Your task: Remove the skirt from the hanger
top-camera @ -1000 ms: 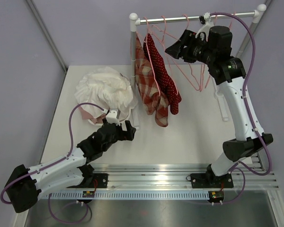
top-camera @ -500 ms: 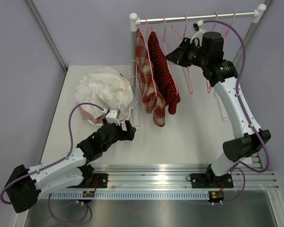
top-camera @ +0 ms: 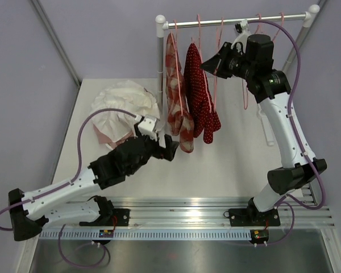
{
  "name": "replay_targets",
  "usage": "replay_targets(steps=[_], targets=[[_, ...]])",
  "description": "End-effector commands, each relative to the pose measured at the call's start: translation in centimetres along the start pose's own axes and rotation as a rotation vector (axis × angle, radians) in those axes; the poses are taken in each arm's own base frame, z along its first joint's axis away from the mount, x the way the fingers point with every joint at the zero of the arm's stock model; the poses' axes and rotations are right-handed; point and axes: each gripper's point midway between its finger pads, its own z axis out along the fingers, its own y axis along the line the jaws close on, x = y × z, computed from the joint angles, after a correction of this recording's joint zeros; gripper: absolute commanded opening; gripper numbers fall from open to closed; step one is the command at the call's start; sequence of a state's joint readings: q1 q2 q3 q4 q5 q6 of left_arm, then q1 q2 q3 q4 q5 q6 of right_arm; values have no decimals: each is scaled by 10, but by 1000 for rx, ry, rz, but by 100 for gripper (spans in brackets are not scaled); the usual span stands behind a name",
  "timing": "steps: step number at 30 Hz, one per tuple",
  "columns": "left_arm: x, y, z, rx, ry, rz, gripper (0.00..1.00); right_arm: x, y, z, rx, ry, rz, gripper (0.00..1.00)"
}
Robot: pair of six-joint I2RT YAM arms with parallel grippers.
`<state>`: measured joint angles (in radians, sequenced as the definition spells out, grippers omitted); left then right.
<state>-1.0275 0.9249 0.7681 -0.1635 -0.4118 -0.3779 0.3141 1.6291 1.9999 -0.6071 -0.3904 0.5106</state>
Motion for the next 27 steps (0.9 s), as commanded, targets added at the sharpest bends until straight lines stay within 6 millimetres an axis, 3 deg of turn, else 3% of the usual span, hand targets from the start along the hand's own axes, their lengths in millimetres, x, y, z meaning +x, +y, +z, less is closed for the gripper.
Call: replay_targets(steps=[1,2,5,8,11,16,22,27], targets=[[-105,-29,-7,18,-207,111,99,-50,54,-49,-92,-167,-105,0],[-136,-41,-13,49,-263,112,99,-53,59,-55,-99,-175,-112,0],[-178,-68,-10,115,-321,177,99,-56,65,-69,-95,-191,-125,0],[-193,-90,0,176,-341,226,99,-57,70,-82,-88,-204,-137,0],[-191,-104,8,233,-345,280,99,-58,79,-97,-97,-212,-135,0],[-160,-106,38,230,-293,338,96,-53,104,-128,-175,-212,-108,0],[-159,-112,50,239,-351,310,99,-49,121,-159,-205,-227,-108,0],[-168,-124,52,282,-382,277,99,-43,122,-165,-216,-222,-86,0]])
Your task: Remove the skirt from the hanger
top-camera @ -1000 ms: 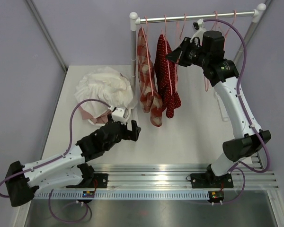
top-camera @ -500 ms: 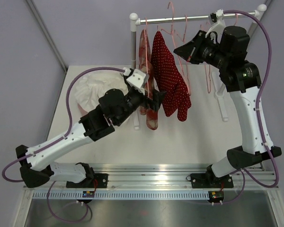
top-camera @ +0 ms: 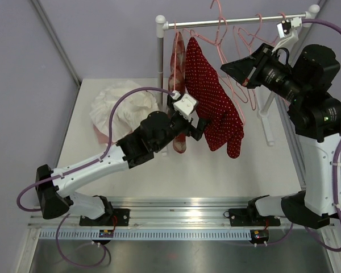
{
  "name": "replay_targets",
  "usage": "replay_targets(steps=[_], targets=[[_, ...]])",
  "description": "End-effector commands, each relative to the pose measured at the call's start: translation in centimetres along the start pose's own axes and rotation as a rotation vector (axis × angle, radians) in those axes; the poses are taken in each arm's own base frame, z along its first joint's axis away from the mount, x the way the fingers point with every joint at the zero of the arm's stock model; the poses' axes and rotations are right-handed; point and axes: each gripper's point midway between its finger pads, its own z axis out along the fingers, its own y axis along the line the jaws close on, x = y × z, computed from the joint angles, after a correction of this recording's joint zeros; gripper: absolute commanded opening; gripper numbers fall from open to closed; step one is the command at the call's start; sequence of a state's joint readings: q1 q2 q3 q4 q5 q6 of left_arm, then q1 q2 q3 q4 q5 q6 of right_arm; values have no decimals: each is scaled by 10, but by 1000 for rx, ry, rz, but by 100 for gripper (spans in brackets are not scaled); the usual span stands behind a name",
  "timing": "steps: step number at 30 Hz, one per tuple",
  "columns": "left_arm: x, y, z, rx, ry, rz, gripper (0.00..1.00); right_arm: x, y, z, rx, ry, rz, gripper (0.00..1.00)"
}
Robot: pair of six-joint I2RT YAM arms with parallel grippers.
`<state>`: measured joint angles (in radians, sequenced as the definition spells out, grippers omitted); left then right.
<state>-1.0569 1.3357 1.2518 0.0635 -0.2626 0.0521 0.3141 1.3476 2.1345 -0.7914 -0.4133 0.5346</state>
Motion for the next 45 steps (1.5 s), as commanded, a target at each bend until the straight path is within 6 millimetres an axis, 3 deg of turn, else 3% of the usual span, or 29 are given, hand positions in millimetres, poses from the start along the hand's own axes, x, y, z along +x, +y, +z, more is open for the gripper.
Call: replay_targets(steps=[1,8,14,23,27,38,40,41,44,45], targets=[[-43,-10,5,51,-150,-59,99,-13,24,-13,-79,-60,-16,0],[-58,-30,-6,169,-166,-141,99,-9,20,-11,-74,-50,-11,0],[-66,-47,-37,299,-187,-202,99,-8,18,-6,-78,-48,-7,0],[-56,-69,-23,391,-153,-244,99,-12,20,-5,-83,-58,-9,0],[-50,-73,-16,398,-148,-251,92,-13,23,-6,-91,-63,-4,0],[-62,-75,21,380,-175,-271,54,-12,28,-14,-101,-67,13,0],[-65,-77,28,378,-182,-278,14,-12,28,-16,-103,-67,11,0],[-66,-76,30,368,-181,-287,1,-12,28,-16,-100,-67,7,0],[-75,-67,29,326,-189,-291,0,-11,24,-16,-76,-66,-6,0],[-69,-62,28,290,-153,-285,0,-11,20,-15,-62,-65,-11,0]])
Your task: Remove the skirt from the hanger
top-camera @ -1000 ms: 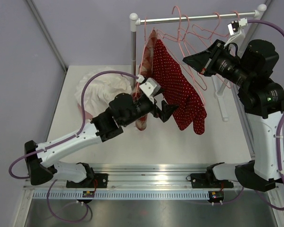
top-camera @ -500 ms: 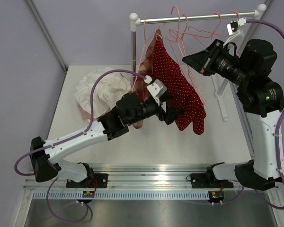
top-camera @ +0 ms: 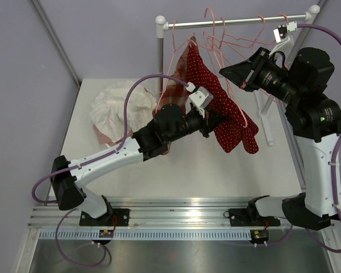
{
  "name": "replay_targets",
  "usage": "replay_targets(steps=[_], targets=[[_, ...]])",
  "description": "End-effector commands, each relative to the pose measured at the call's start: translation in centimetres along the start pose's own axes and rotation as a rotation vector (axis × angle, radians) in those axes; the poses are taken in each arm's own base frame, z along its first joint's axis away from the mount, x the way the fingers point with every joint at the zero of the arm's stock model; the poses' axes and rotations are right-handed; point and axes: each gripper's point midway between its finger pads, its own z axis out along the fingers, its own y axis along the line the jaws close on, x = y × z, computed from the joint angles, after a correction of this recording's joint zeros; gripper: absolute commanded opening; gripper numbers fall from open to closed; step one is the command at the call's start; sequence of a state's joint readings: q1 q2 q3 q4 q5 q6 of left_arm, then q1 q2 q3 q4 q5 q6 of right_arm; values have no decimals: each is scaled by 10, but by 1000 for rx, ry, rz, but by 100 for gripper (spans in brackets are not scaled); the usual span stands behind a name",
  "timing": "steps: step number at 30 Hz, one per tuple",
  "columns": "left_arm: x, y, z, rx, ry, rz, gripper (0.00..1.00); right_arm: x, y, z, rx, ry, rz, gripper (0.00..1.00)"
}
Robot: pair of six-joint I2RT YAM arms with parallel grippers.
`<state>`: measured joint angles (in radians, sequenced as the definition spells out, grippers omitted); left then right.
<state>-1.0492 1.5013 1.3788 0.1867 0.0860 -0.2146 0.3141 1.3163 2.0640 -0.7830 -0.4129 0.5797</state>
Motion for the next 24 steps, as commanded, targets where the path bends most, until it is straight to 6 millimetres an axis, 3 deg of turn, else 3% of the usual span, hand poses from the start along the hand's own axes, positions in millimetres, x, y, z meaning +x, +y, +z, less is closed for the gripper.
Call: replay_targets(steps=[1,3,4,7,11,12,14,15,17,18,19,21,24], targets=[[-51,2,-9,-58,-94,13,0,-21,24,-14,-69,-87,-80,0],[-64,9,-29,-161,-88,62,0,-19,14,-9,-36,-80,-95,0],[-70,2,-39,-177,-88,81,0,-19,11,-7,-24,-80,-100,0],[-98,1,-84,-279,-111,127,0,-18,-2,-4,20,-93,-113,0],[-146,8,-145,-407,-163,183,0,-19,-14,-8,75,-130,-129,0],[-174,10,-161,-447,-212,182,0,-15,-21,-6,91,-121,-128,0],[-197,13,-177,-481,-233,234,0,-11,-25,-8,105,-122,-127,0],[-226,13,-193,-505,-292,232,0,-4,-33,-4,120,-108,-117,0],[-253,15,-208,-540,-325,284,0,2,-39,-4,132,-100,-109,0],[-259,17,-205,-566,-322,302,0,10,-46,0,143,-84,-98,0],[-288,16,-223,-585,-386,293,0,14,-50,0,149,-77,-93,0],[-305,19,-227,-630,-407,345,0,22,-58,0,170,-66,-86,0],[-343,23,-256,-703,-524,369,0,27,-66,-1,197,-58,-92,0]])
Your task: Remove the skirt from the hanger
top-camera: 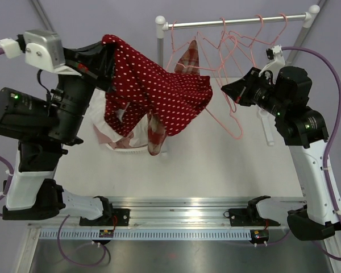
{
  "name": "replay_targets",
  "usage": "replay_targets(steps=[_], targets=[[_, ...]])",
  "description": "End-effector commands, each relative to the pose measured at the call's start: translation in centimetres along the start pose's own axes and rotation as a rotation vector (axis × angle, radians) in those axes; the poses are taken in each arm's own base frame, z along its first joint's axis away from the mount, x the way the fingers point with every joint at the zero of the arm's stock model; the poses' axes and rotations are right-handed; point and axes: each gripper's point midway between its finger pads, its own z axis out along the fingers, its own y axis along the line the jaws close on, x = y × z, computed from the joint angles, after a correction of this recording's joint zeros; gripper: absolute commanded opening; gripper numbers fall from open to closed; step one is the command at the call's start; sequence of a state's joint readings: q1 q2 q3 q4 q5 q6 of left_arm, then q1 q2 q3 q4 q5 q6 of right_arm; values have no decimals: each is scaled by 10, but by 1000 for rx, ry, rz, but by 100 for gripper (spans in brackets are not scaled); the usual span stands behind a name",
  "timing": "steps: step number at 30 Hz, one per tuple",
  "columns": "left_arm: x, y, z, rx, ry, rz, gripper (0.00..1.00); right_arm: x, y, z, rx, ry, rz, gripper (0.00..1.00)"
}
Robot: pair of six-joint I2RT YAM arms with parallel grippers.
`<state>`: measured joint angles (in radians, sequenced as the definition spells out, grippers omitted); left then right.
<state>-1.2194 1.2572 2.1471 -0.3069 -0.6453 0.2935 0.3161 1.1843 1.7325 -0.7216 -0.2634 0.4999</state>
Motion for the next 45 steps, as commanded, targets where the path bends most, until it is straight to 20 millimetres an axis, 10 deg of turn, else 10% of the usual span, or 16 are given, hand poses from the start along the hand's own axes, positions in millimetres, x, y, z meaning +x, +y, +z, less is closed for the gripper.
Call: replay_targets(steps=[1,7,11,17,21,26,28,31,33,39,45], targets=[[-36,33,0,-139,-93,93,0,-17,1,-4,6,-87,-53,0],[-40,52,5,-240,-112,245,0,-22,5,-10,0,-102,-70,0],[-2,59,21,-245,-45,269,0,-43,25,-20,-48,-144,-89,0],[67,129,50,-394,71,250,0,-74,53,-32,-104,-192,-143,0],[139,182,71,-444,194,201,0,-82,57,-30,-109,-201,-162,0],[292,265,61,-588,450,39,1,-83,58,-21,-125,-194,-160,0],[338,274,54,-560,529,-35,29,-83,57,-20,-122,-191,-160,0],[417,272,29,-545,682,-149,99,-90,52,-24,-78,-215,-177,0],[449,263,4,-536,756,-201,99,-93,49,-25,-57,-229,-192,0],[438,202,-37,-460,662,-257,99,-95,24,13,22,-214,-236,0],[474,128,-108,-334,662,-393,99,-107,8,60,54,-230,-244,0]])
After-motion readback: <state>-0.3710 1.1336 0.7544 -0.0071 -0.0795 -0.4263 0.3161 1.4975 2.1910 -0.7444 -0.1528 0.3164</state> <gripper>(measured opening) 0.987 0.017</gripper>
